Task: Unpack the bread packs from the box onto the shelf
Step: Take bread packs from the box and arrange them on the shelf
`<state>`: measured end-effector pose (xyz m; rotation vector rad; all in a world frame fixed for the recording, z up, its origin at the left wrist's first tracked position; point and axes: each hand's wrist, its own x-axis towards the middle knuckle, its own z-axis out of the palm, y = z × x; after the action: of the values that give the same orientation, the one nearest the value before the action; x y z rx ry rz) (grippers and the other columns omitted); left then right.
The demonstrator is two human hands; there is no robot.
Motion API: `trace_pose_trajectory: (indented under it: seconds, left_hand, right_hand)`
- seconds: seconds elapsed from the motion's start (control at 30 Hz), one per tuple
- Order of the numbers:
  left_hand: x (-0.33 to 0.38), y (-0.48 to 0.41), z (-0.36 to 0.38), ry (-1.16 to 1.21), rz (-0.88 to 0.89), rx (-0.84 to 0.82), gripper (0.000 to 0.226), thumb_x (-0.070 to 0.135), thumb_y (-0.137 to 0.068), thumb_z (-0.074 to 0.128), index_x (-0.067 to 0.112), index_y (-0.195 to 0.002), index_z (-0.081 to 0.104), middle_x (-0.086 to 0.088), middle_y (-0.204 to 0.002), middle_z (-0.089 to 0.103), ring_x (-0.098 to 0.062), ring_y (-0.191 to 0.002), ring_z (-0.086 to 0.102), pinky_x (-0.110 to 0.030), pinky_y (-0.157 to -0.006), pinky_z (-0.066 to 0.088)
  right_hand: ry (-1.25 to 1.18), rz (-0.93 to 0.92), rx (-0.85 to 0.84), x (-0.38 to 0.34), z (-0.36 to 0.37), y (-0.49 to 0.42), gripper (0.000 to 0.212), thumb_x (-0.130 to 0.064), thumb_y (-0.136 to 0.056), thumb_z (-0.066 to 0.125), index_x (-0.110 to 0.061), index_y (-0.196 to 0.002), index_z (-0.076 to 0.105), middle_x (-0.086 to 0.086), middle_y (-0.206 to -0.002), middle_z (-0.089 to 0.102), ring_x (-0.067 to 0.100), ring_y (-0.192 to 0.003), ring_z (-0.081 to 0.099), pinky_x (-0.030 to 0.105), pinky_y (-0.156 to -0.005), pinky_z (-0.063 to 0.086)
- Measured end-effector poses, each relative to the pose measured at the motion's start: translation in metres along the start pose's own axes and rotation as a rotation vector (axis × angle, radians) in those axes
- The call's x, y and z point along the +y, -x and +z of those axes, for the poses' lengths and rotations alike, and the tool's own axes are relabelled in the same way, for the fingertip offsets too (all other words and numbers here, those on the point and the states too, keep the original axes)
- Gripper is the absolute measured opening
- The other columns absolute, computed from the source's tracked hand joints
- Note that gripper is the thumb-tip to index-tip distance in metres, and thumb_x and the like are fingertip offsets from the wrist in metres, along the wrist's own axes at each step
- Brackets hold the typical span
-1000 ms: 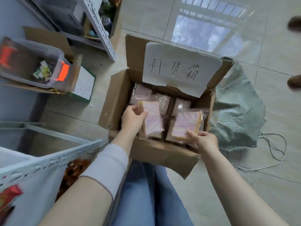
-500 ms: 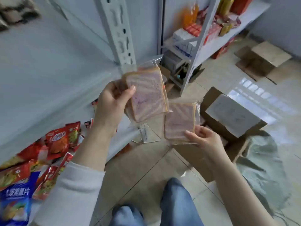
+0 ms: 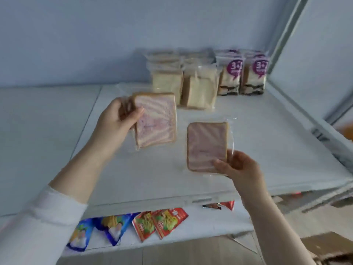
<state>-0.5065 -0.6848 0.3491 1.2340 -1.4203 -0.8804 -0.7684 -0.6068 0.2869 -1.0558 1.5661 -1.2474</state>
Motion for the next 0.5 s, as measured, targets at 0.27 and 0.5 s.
trace_pose_trajectory:
  seconds: [0.27, 0.5]
  left_hand:
    - [-0.069, -0.113, -0.076, -0.024, -0.069, 0.303, 0.035, 0.004, -0.088, 0.057, 0.010, -0.121, 0.048, -0.005, -0.104, 0.060, -0.018, -0.090, 0.059, -0.048, -0.097, 0.046]
    - [-0.124, -0.209, -0.117, -0.005, -0.126, 0.415, 0.041, 0.002, -0.088, 0.056, 0.002, -0.126, 0.042, -0.021, -0.124, 0.056, -0.029, -0.110, 0.057, -0.046, -0.100, 0.044]
  right_hand:
    - [0.089, -0.196, -0.003, -0.040, 0.161, -0.107, 0.025, -0.014, -0.077, 0.073, -0.016, -0.095, 0.056, 0.000, -0.081, 0.063, 0.014, -0.073, 0.056, 0.023, -0.065, 0.039]
    - [0.048, -0.247, 0.103, -0.058, 0.276, -0.187, 0.027, 0.000, -0.085, 0.058, -0.006, -0.106, 0.042, 0.001, -0.088, 0.050, 0.020, -0.083, 0.048, 0.019, -0.068, 0.034]
